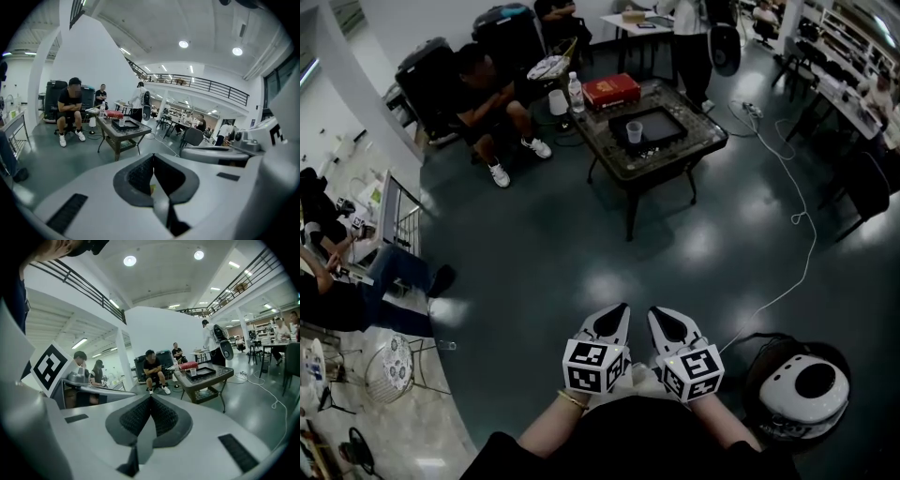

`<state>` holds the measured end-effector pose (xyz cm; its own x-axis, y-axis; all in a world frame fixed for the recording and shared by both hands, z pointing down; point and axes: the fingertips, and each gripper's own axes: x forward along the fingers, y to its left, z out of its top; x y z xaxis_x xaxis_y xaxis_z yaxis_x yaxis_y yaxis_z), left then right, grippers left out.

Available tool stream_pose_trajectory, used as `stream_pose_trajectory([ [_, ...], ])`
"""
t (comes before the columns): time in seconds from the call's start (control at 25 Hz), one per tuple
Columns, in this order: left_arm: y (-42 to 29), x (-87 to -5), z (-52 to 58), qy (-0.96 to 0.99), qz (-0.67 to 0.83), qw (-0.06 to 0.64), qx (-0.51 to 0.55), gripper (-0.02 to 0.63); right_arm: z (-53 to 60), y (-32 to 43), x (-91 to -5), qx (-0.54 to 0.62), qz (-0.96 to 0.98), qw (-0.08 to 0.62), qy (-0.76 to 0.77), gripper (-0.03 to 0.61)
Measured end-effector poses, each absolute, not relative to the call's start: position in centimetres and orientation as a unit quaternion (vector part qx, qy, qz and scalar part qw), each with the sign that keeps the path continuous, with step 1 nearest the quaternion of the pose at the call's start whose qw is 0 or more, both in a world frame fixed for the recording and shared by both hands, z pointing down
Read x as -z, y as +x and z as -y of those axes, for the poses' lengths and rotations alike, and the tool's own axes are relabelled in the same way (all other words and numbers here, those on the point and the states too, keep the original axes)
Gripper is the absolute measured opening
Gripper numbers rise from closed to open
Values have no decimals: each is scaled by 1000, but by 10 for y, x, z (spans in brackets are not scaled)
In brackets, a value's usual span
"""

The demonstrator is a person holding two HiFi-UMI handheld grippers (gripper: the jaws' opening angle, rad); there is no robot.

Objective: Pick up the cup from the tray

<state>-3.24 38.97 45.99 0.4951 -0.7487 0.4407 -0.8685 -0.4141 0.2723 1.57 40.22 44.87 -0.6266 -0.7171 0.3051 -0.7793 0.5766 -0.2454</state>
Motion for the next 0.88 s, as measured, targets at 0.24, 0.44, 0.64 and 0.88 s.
stream_pose_trajectory([
  [0.24,-33,-463,-371,833,481,241,-125,12,-385,15,-453,-183,882,88,425,11],
  [0.44,-35,-465,-337,836,479,234,-130,11,-353,16,-456,-179,878,91,434,12],
  [0.64,-40,-468,-294,838,477,228,-135,12,-311,14,-455,-172,876,91,441,12],
  [0.88,-46,-473,-240,840,472,228,-142,12,-257,8,-458,-170,873,94,448,12],
])
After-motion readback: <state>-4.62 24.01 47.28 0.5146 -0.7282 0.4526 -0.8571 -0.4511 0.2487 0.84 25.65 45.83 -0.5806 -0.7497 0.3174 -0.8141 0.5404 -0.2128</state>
